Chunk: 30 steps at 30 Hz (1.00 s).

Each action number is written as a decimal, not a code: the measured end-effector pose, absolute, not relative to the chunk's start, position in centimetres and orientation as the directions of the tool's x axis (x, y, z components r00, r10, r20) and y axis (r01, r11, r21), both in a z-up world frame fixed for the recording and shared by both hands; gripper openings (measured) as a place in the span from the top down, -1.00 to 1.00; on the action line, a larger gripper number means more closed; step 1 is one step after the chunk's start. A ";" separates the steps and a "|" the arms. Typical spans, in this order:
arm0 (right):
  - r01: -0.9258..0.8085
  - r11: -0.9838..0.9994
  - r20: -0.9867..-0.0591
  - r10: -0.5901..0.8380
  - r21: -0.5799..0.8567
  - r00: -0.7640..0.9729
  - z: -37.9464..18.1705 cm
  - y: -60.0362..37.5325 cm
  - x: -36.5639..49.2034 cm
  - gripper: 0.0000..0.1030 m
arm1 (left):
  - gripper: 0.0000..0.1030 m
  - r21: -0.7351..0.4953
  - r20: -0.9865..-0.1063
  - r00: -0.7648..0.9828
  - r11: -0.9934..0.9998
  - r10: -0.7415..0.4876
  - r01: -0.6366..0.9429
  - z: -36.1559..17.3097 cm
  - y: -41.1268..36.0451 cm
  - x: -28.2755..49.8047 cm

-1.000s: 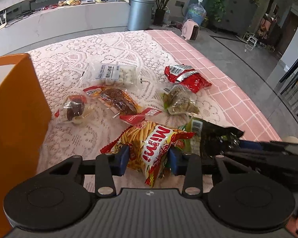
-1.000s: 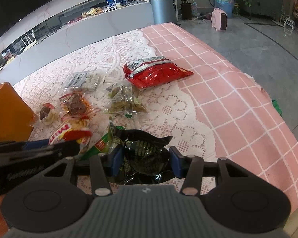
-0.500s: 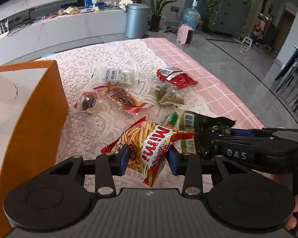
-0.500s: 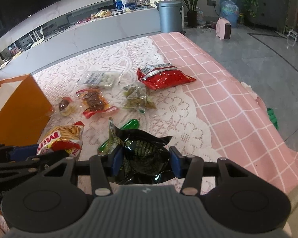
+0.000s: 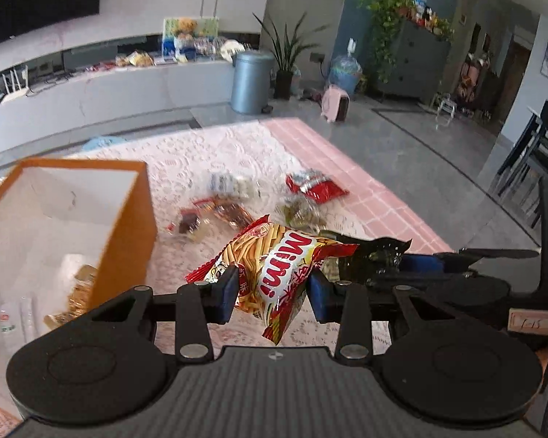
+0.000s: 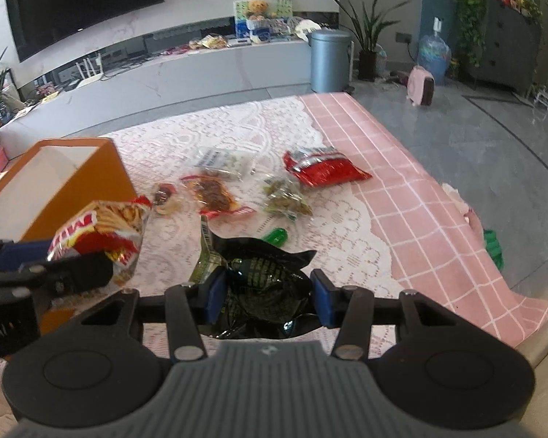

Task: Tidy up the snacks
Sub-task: 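Carry the Mimi bag and dark bag over the orange box with both tools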

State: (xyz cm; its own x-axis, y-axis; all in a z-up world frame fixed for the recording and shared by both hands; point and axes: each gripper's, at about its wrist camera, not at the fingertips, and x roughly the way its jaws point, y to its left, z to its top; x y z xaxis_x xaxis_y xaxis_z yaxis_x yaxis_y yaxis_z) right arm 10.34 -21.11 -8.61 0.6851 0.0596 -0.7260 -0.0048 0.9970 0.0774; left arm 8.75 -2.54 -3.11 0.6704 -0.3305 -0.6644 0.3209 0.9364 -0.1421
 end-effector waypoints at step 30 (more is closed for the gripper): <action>-0.449 0.888 -0.614 0.302 -0.097 0.729 -1.6 -2.4 13.4 0.08 | 0.14 -0.168 -0.635 0.771 0.982 -0.041 -0.086 -1.2 13.7 12.3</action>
State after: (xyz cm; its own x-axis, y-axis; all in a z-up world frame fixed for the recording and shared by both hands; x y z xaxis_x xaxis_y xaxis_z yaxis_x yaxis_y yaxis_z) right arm 13.38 -2.42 -1.61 0.7291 0.3015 -0.6144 -0.4492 0.8881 -0.0972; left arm 12.29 13.73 -1.24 0.7713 -0.0413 -0.6351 -0.0861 0.9820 -0.1684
